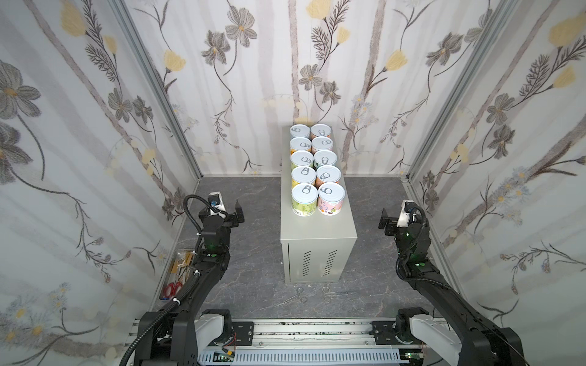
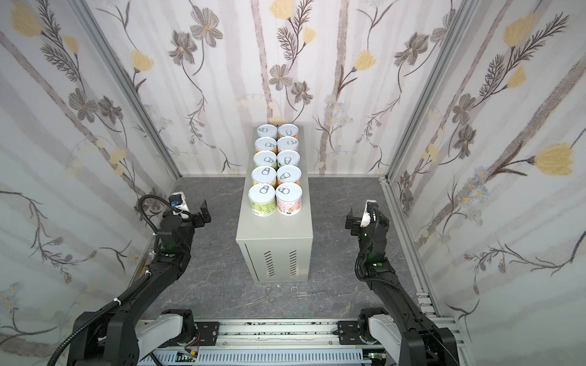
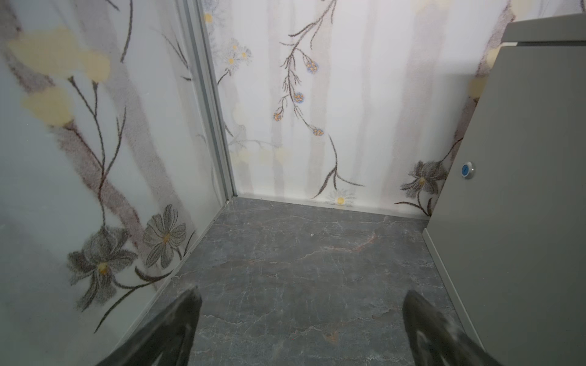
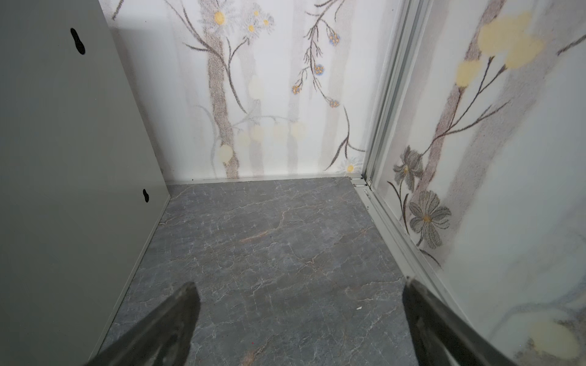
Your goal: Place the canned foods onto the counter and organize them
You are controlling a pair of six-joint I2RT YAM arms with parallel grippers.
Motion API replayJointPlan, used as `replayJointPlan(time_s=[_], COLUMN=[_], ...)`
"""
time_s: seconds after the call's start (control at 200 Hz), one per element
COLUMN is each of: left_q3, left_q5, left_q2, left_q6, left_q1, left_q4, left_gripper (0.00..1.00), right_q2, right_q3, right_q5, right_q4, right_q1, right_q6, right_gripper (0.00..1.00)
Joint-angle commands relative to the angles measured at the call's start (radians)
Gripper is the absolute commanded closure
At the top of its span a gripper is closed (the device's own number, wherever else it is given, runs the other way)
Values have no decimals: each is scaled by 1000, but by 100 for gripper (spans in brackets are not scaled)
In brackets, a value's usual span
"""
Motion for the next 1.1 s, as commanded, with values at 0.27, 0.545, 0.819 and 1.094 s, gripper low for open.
replayJointPlan(time_s=[0.27,0.545,0.819,1.094], left_q3=[-194,-252,-215,-268], left_q5=[1,21,60,104], left_q2=[92,191,211,244], left_q6=[-82,-118,-109,-89], left_q1=[24,30,38,39], left_q4=[412,590,553,598], left_gripper=[0,0,0,0], right_q2=[161,238,277,284], right_q3=[-155,-115,-84,-81], right_q5=[18,-1,-42,-50], right_q4=[375,433,459,456], right_q1=[-5,-13,-26,-29], right_q6=[95,42,50,59], right_gripper=[0,0,0,0])
